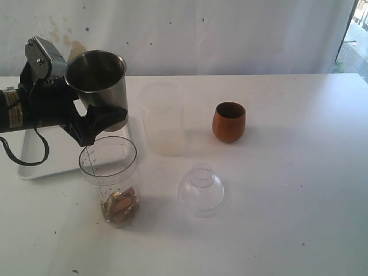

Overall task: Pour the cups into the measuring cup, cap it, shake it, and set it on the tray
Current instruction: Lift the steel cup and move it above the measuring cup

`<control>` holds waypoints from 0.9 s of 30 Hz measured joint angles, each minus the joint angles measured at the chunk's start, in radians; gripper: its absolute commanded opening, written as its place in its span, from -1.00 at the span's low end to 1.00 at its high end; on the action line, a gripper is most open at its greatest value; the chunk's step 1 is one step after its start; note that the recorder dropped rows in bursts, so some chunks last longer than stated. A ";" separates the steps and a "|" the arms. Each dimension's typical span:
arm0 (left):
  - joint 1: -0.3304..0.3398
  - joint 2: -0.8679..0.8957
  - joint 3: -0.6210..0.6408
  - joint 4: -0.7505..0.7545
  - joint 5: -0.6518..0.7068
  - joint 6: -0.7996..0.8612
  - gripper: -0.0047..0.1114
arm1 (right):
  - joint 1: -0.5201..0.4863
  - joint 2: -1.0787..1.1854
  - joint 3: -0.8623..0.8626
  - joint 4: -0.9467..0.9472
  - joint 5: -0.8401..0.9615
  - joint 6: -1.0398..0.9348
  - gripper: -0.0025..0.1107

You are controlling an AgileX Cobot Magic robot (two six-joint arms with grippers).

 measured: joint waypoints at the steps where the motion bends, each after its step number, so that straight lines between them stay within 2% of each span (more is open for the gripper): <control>1: 0.000 -0.002 0.000 0.000 0.000 0.000 -0.92 | 0.000 0.000 0.000 0.000 0.000 0.000 -0.96; 21: 0.000 -0.089 0.000 0.018 0.018 0.072 -0.92 | 0.000 0.000 0.000 0.000 0.000 0.000 -0.96; 27: 0.000 -0.089 0.000 0.031 0.071 0.131 -0.92 | 0.000 0.000 0.000 0.000 0.000 0.000 -0.96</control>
